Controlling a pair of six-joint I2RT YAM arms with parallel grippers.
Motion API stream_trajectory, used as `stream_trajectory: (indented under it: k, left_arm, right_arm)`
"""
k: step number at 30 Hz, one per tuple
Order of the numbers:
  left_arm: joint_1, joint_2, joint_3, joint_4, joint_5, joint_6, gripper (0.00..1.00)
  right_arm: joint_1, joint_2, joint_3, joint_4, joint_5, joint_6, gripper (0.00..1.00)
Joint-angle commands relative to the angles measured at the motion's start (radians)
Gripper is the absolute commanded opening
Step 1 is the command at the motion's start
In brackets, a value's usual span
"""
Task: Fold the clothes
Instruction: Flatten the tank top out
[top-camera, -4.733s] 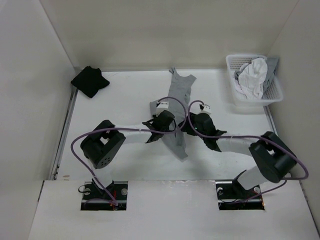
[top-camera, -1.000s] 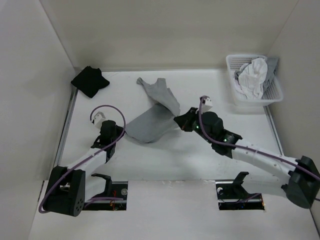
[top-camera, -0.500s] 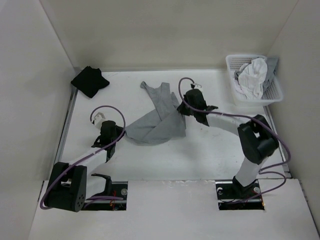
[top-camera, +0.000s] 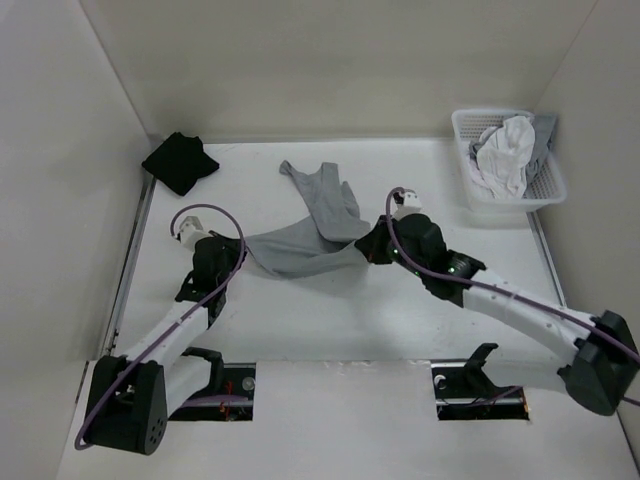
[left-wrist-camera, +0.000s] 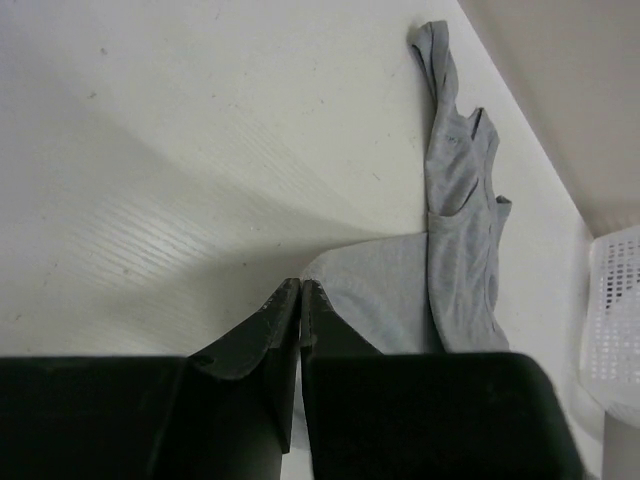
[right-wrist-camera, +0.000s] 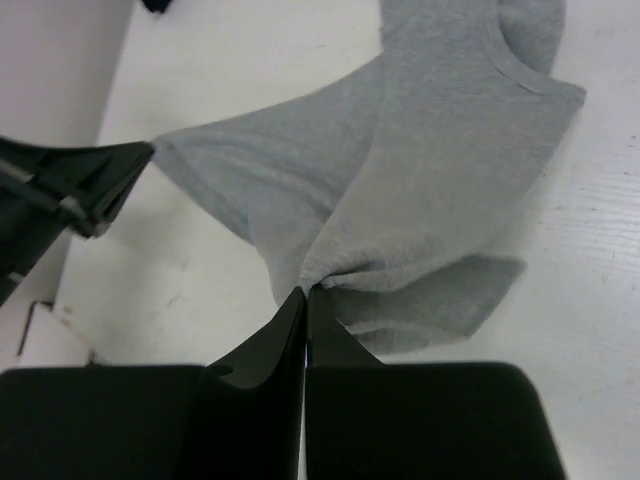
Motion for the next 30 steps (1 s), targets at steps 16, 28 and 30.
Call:
stream_trajectory:
  k: [16, 28, 30]
  left_arm:
    - [0.005, 0.026, 0.002, 0.02, -0.005, 0.0, 0.02]
    - [-0.018, -0.123, -0.077, -0.041, 0.01, -0.002, 0.02]
    - [-0.029, -0.128, -0.079, -0.036, 0.015, 0.0, 0.02]
  right_arm:
    - [-0.262, 0.555, 0.244, 0.193, -0.129, -0.003, 0.0]
    - [-0.213, 0.243, -0.037, 0.147, 0.074, 0.026, 0.39]
    - [-0.182, 0.191, -0.134, 0.085, 0.087, 0.087, 0.24]
